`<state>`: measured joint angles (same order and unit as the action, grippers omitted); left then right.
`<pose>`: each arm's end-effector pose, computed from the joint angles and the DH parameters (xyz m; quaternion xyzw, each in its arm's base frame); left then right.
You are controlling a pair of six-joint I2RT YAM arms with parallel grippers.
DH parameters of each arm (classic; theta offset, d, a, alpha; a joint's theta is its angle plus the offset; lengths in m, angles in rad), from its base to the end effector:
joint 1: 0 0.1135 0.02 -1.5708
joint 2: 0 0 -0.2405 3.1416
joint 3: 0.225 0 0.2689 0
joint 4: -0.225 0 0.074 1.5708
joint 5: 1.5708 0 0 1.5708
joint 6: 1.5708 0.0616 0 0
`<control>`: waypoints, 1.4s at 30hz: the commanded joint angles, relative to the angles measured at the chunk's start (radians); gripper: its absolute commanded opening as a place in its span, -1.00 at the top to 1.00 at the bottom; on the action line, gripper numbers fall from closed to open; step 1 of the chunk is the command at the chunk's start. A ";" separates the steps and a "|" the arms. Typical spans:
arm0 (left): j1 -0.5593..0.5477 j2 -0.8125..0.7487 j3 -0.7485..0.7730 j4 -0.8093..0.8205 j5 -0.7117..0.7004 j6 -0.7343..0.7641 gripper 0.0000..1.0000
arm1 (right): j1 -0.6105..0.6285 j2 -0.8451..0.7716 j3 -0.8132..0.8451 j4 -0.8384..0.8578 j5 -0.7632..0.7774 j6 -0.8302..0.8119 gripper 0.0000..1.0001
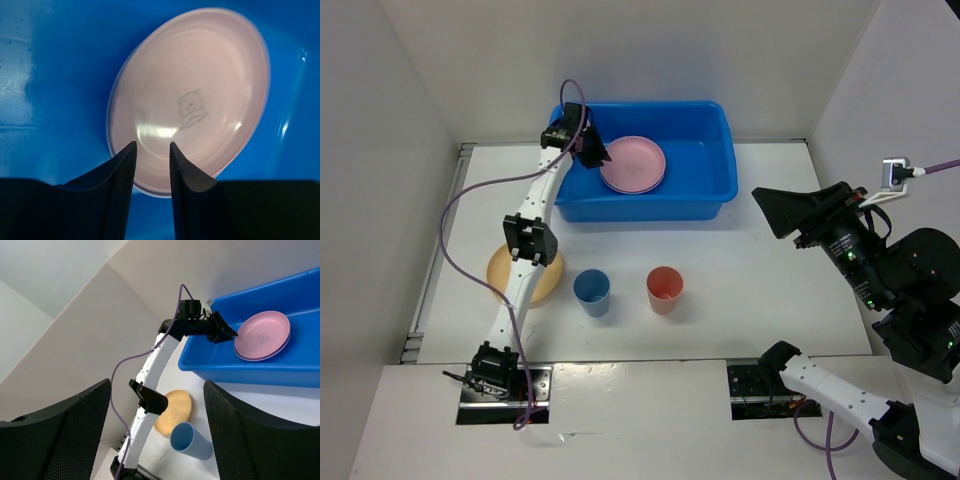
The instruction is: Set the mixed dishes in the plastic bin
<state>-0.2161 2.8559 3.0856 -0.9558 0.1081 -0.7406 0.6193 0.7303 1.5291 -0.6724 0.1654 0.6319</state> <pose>0.5782 -0.1337 0.2096 -0.2147 0.8854 -0.2322 0.3407 0.0990 0.0581 0.5206 0.0661 0.6584 0.3936 0.6381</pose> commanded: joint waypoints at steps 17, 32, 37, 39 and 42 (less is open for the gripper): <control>0.055 -1.139 -0.648 -0.235 -0.281 0.222 0.01 | 0.010 -0.010 -0.141 0.118 -0.058 -0.060 -0.59; 0.428 -1.902 -2.152 0.235 -0.058 0.020 -0.22 | 0.010 0.054 -0.181 0.186 -0.277 -0.089 -0.59; 0.466 -1.854 -2.138 0.232 -0.125 0.013 -0.36 | 0.010 0.054 -0.181 0.186 -0.316 -0.090 -0.59; 0.475 -1.789 -2.121 0.207 -0.125 0.026 -0.45 | 0.010 0.054 -0.181 0.195 -0.316 -0.090 -0.59; 0.521 -1.726 -2.111 0.232 -0.134 0.111 -0.45 | 0.010 0.054 -0.190 0.206 -0.316 -0.100 -0.59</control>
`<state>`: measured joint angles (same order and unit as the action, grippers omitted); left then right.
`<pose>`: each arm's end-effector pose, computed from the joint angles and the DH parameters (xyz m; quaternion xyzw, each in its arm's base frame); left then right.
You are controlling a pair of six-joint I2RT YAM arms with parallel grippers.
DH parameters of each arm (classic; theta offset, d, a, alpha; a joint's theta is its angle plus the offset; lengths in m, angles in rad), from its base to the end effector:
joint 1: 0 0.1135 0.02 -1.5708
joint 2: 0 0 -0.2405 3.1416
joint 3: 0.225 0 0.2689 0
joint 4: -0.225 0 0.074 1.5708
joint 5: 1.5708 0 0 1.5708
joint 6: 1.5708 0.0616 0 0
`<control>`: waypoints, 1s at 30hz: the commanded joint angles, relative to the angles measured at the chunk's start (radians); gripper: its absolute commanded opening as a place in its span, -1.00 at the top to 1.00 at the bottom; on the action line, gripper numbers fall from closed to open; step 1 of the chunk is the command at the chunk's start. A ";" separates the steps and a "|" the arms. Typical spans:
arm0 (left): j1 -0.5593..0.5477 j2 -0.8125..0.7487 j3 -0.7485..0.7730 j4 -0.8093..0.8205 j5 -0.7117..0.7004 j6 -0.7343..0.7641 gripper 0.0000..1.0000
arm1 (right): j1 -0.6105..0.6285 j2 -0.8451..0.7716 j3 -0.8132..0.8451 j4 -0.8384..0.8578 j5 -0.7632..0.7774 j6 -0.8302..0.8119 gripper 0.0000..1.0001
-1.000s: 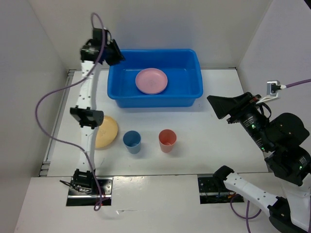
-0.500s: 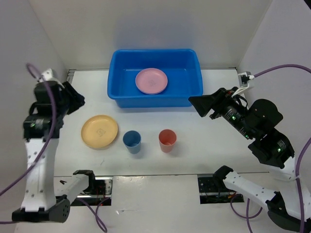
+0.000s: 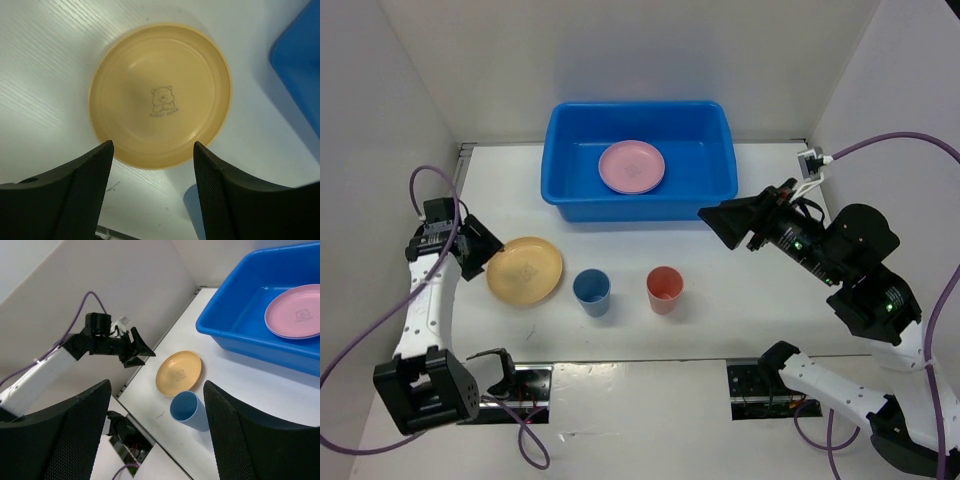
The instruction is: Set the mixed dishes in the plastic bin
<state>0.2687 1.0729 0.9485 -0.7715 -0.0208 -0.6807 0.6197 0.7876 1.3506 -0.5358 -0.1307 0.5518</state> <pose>0.2478 0.0696 0.2459 -0.4343 0.8377 -0.0581 0.3261 0.1378 0.1082 0.4782 -0.0704 0.6939 0.4333 0.5707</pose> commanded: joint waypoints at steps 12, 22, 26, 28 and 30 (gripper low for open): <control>0.109 0.473 0.161 0.158 0.079 0.372 -0.45 | 0.009 0.082 0.010 0.148 -0.060 -0.082 -0.59; 0.118 0.576 0.116 0.198 0.090 0.527 -0.33 | 0.009 0.114 0.019 0.157 -0.069 -0.112 -0.59; 0.118 0.624 0.128 0.198 0.117 0.550 -0.25 | 0.009 0.124 0.028 0.157 -0.069 -0.121 -0.59; 0.118 0.657 0.137 0.198 0.128 0.550 -0.22 | 0.009 0.124 0.028 0.157 -0.069 -0.121 -0.59; 0.118 0.688 0.138 0.198 0.137 0.550 -0.22 | 0.009 0.124 0.028 0.157 -0.060 -0.121 -0.59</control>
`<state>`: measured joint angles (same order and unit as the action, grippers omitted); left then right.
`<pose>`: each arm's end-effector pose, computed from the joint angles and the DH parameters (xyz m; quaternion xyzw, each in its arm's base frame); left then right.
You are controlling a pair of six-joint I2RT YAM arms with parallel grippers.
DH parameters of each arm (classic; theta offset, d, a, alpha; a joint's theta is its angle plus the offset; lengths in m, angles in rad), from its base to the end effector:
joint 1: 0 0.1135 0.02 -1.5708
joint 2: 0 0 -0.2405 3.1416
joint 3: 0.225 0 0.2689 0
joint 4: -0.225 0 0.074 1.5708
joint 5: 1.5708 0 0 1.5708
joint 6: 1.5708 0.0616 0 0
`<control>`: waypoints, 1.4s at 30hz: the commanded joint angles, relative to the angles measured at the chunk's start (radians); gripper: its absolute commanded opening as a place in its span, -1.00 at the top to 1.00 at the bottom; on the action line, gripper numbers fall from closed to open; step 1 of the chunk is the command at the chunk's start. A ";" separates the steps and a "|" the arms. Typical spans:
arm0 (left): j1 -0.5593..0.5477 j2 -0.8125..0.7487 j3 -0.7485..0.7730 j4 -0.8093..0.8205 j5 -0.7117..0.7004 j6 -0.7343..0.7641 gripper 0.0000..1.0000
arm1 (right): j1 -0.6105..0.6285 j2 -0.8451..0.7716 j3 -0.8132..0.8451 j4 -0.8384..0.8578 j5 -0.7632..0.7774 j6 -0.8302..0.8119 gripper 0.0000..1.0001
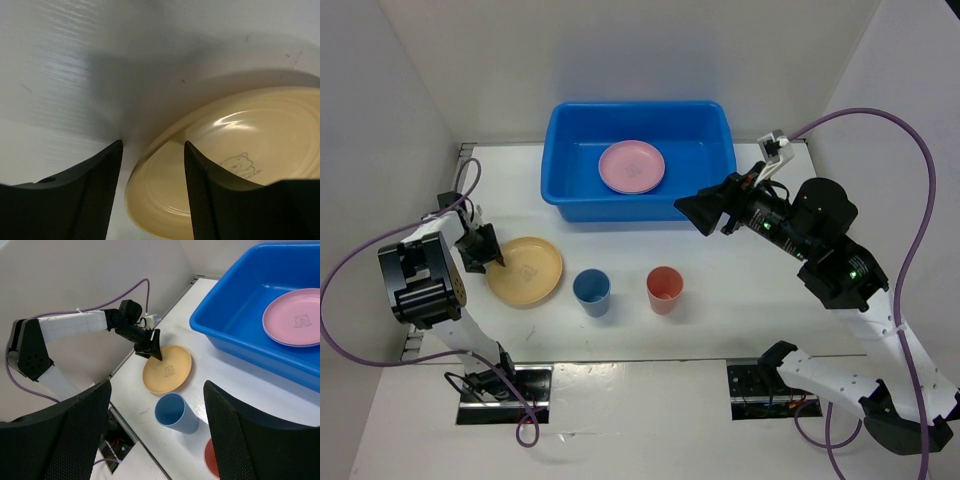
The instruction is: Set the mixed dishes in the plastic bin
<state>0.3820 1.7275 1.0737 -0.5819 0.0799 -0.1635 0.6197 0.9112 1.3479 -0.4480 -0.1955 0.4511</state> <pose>0.3235 0.1246 0.1114 -0.2590 0.9506 -0.0210 0.1699 0.1715 0.1370 0.4673 -0.1280 0.6994 0.4167 0.5664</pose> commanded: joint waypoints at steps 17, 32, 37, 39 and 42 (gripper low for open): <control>0.005 0.121 0.055 -0.039 0.130 0.051 0.90 | 0.009 0.000 0.040 0.051 0.024 -0.020 -0.59; 0.024 -0.094 0.172 -0.122 -0.015 -0.068 1.00 | 0.009 0.000 0.050 0.051 0.033 -0.009 -0.59; 0.024 -0.094 0.219 -0.151 0.047 -0.077 1.00 | 0.009 0.000 0.050 0.051 0.033 0.000 -0.59; 0.024 -0.094 0.219 -0.151 0.047 -0.067 1.00 | 0.009 0.000 0.050 0.051 0.033 0.000 -0.59; 0.034 -0.094 0.207 -0.151 0.057 -0.067 1.00 | 0.009 -0.009 0.050 0.051 0.033 0.000 -0.59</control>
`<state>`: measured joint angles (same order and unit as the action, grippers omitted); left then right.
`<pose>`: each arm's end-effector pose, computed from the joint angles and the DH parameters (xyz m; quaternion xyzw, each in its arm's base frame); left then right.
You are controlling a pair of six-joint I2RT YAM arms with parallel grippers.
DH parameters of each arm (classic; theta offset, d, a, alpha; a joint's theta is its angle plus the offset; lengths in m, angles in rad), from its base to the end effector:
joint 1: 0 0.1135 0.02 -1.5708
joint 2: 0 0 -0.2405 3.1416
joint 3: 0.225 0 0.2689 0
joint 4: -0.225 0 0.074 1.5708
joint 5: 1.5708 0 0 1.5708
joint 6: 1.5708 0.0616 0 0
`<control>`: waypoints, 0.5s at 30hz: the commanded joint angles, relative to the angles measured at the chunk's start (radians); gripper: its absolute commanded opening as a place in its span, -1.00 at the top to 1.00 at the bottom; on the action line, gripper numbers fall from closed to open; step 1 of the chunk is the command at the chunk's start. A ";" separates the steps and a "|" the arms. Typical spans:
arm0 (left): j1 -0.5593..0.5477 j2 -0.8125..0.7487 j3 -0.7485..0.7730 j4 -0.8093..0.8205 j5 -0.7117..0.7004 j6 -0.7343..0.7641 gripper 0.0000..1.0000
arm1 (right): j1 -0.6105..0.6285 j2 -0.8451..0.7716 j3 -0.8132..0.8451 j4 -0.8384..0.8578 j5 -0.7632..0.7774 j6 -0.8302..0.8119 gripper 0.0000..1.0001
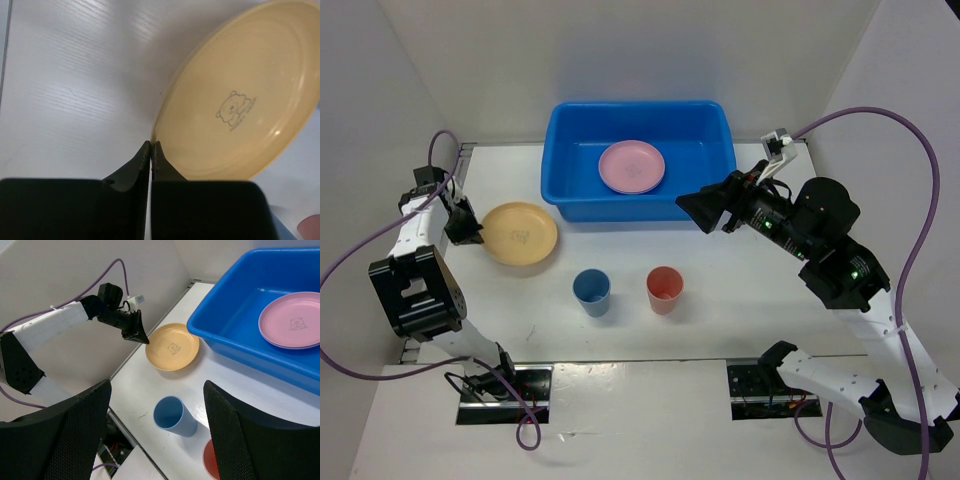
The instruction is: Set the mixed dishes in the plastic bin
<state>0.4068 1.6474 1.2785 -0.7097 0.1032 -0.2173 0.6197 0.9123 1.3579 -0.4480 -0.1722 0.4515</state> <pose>0.3409 0.1400 0.1955 -0.2854 0.9257 -0.0268 0.2469 0.1715 0.1353 0.4705 -0.1198 0.6977 0.4115 0.5740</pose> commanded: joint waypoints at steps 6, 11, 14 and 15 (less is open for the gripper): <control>0.020 -0.087 0.074 -0.013 0.070 -0.071 1.00 | 0.009 -0.010 0.040 0.051 0.010 0.000 -0.59; 0.029 -0.150 0.146 -0.036 0.021 -0.111 1.00 | 0.009 -0.010 0.040 0.051 0.010 0.000 -0.59; 0.038 -0.181 0.170 -0.025 -0.025 -0.137 1.00 | 0.009 -0.010 0.040 0.042 0.010 0.000 -0.59; 0.038 -0.181 0.189 -0.014 -0.037 -0.149 1.00 | 0.009 -0.010 0.040 0.042 0.010 0.000 -0.59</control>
<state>0.4297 1.5162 1.4086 -0.7521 0.1013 -0.3145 0.6197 0.9119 1.3579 -0.4484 -0.1722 0.4515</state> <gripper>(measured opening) 0.009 0.792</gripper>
